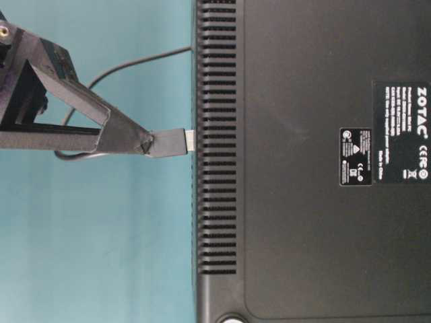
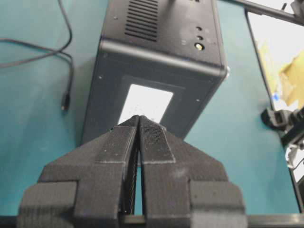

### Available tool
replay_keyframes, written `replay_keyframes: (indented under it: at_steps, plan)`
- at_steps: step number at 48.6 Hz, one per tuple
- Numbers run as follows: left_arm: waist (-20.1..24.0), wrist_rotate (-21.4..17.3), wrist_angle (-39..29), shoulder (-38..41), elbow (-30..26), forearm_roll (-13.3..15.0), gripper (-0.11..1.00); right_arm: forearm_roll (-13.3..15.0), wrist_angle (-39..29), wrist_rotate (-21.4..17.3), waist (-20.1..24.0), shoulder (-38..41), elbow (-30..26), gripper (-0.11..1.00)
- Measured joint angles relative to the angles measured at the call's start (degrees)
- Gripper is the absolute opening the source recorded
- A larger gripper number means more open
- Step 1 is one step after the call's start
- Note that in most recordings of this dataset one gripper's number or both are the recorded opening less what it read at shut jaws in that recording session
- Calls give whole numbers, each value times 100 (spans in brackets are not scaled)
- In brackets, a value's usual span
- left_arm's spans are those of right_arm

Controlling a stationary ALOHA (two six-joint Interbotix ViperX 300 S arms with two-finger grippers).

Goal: Insert the USB into the PC box with both arms.

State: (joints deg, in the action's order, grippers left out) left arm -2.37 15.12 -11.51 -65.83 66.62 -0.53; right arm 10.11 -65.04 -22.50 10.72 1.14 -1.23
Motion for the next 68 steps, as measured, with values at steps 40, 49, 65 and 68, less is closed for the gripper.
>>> replay_keyframes:
  at_steps: [40, 49, 65, 68]
  plan:
    - [9, 0, 0, 9, 9, 0, 0, -141, -141, -9, 44, -18, 105, 10]
    - [9, 0, 0, 0, 9, 0, 0, -176, -158, -9, 88, -18, 97, 10]
    - [0, 0, 0, 9, 0, 0, 0, -255, -70, -9, 88, -9, 62, 10]
    - [9, 0, 0, 9, 9, 0, 0, -264, -62, 0, 88, 0, 62, 10]
